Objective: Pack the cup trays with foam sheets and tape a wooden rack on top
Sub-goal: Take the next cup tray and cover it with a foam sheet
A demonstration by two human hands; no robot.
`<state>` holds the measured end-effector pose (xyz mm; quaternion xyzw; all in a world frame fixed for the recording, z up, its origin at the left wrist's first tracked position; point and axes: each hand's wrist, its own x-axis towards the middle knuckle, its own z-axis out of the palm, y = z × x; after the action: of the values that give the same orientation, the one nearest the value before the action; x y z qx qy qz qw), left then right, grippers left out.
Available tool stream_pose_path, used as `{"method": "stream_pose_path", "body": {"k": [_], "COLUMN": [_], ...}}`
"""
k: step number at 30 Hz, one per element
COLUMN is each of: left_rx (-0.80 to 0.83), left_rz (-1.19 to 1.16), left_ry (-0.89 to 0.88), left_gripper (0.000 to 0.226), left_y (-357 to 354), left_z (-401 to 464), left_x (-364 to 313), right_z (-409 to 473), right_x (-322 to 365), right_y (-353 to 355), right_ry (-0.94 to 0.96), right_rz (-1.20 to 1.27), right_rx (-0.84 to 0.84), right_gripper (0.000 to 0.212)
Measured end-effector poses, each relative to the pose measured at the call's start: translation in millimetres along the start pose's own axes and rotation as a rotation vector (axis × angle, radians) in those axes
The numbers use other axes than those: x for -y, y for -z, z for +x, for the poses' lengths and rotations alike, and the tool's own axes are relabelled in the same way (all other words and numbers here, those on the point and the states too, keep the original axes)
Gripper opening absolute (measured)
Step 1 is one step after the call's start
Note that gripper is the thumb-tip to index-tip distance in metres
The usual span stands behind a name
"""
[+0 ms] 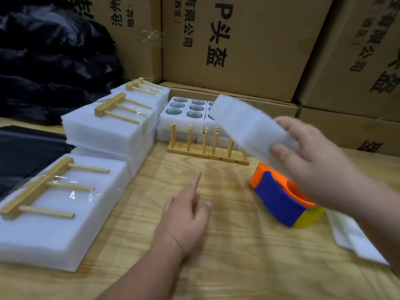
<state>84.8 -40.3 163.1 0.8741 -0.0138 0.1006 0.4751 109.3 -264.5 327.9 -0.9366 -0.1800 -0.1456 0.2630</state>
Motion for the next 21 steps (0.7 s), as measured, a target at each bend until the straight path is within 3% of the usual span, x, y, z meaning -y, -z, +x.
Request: {"method": "stream_pose_path", "body": {"k": [4,9,12,16,18,21], "left_rx": [-0.244,-0.358,-0.327,-0.216,-0.210,-0.238], "left_rz": [-0.536,-0.791,-0.858,-0.792,-0.756,-0.810], "left_ry": [0.035,0.116,0.170,0.222,0.228,0.275], "left_gripper": [0.056,0.046,0.037,0.032,0.034,0.047], "left_y": [7.4,18.1,21.9,22.6,22.2,22.0], "left_z": [-3.4,2.2,3.2,2.1,2.1,0.5], "left_x": [5.7,9.4,8.0,5.7,5.0,3.4], "right_z": [-42.7,-79.4,-90.5,-84.5,-71.9,-46.7], "right_x": [16.3,28.3,29.3,25.9,25.6,23.1], "right_y": [-32.8,-77.9,-96.0,-96.6,-90.0,-89.2], "right_ry": [0.039,0.097,0.145,0.174,0.126,0.045], "right_rz": [-0.146,-0.359,-0.359,-0.286,-0.161,-0.001], "right_rx": [0.162,0.320,0.320,0.454,0.348,0.202], "right_gripper": [0.047,0.049,0.049,0.056,0.057,0.033]}}
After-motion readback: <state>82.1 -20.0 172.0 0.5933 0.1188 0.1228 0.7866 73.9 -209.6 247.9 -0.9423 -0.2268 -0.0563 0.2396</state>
